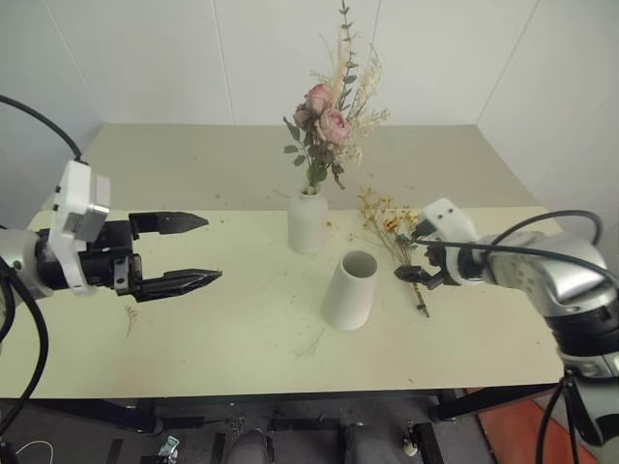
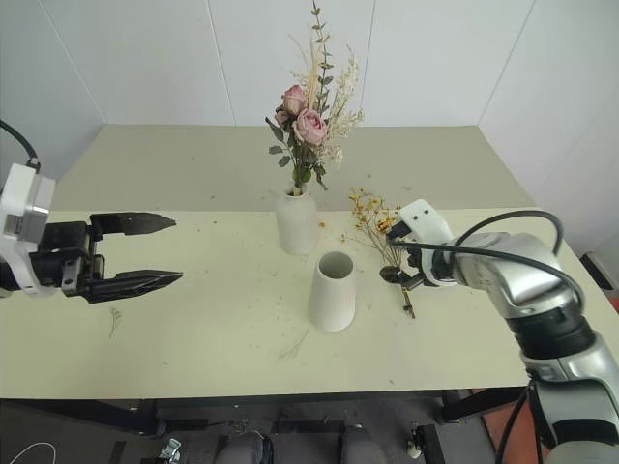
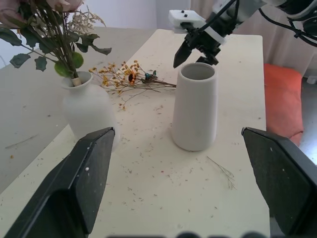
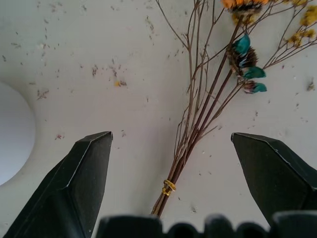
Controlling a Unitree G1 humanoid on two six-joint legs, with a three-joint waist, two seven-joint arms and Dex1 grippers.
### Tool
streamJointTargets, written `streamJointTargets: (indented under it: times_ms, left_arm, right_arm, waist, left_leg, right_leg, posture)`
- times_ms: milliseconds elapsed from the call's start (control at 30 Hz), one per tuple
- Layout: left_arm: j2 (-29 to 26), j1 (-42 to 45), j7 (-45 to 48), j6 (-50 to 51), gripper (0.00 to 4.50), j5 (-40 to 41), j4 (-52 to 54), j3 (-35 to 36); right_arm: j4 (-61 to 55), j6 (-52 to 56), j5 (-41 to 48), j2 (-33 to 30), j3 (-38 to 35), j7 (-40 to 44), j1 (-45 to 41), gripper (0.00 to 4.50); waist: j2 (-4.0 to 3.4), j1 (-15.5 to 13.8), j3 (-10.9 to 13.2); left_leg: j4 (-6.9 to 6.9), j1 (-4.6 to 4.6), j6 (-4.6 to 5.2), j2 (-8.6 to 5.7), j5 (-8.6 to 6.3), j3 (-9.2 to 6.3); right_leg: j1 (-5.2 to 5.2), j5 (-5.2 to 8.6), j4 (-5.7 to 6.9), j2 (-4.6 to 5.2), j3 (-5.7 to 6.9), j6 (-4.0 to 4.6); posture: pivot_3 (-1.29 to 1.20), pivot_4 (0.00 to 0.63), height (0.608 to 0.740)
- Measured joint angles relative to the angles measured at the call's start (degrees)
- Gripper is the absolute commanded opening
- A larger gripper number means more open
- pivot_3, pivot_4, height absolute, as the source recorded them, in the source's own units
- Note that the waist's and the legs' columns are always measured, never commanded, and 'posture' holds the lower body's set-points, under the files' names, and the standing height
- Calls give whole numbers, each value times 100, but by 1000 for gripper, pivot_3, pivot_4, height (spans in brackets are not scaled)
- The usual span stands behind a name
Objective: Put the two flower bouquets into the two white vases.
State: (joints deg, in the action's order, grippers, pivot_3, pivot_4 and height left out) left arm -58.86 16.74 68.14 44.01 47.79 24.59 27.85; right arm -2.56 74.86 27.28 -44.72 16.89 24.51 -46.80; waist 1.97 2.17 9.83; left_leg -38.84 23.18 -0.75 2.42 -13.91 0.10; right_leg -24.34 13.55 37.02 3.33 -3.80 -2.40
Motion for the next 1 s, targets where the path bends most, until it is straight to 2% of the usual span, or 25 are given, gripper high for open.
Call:
streamJointTargets:
  times_ms: [100, 200, 567, 600, 733, 933, 1000]
  left_arm:
    - [-9, -81, -63, 0, 4471, 102, 81, 8]
    - [-24, -113, -164, 0, 4500, 183, 131, 9]
    - [-72, -148, -354, 0, 4500, 398, 282, 9]
    - [-75, -147, -367, -1, 4500, 405, 296, 9]
    - [-74, -60, -465, -11, 4500, 406, 293, -26]
    - [-64, 73, -501, -27, 4500, 404, 214, -230]
    - [-3, 136, -578, -33, 4500, 401, 166, -323]
  right_arm:
    - [491, -1, -273, 176, 200, 37, -156, 4500]
    - [790, -2, -470, 358, 239, 77, -208, 3948]
    - [1100, -47, -750, 486, 162, 373, -209, 188]
    - [1099, -34, -751, 486, 146, 422, -209, 8]
    - [820, 7, -740, 487, -127, 479, -84, 8]
    - [-217, -309, -915, 656, -1125, -90, 252, 8]
    - [-451, -460, -893, 928, -1678, -253, 499, 8]
  waist:
    - [0, -6, 0]
    - [0, 9, 0]
    - [0, 18, 0]
    - [0, 23, 0]
    - [0, 22, 0]
    - [0, 21, 0]
    - [0, 15, 0]
  left_leg:
    - [1, 4, 0, 1, 0, 0]
    - [2, 4, 0, 2, -1, 0]
    - [2, 0, 0, 3, -1, 0]
    - [2, 0, 0, 3, -1, 0]
    - [3, 2, 0, 3, -1, 0]
    - [5, 1, 0, 3, -1, -1]
    - [4, 1, 0, 3, -1, -1]
  right_leg:
    - [-3, 0, -2, 0, 1, 0]
    - [-3, 0, -2, -1, 1, 0]
    - [-1, 0, 0, -3, 1, 1]
    - [-1, 0, -1, -3, 1, 1]
    - [-3, 0, -1, -3, 1, 0]
    - [-2, 0, -1, -4, 1, 0]
    - [-2, 0, 0, -4, 1, 0]
  posture:
    - [0, 150, 740]
    - [0, 150, 740]
    - [0, 150, 740]
    - [0, 150, 740]
    - [0, 150, 740]
    - [0, 150, 740]
    - [0, 150, 740]
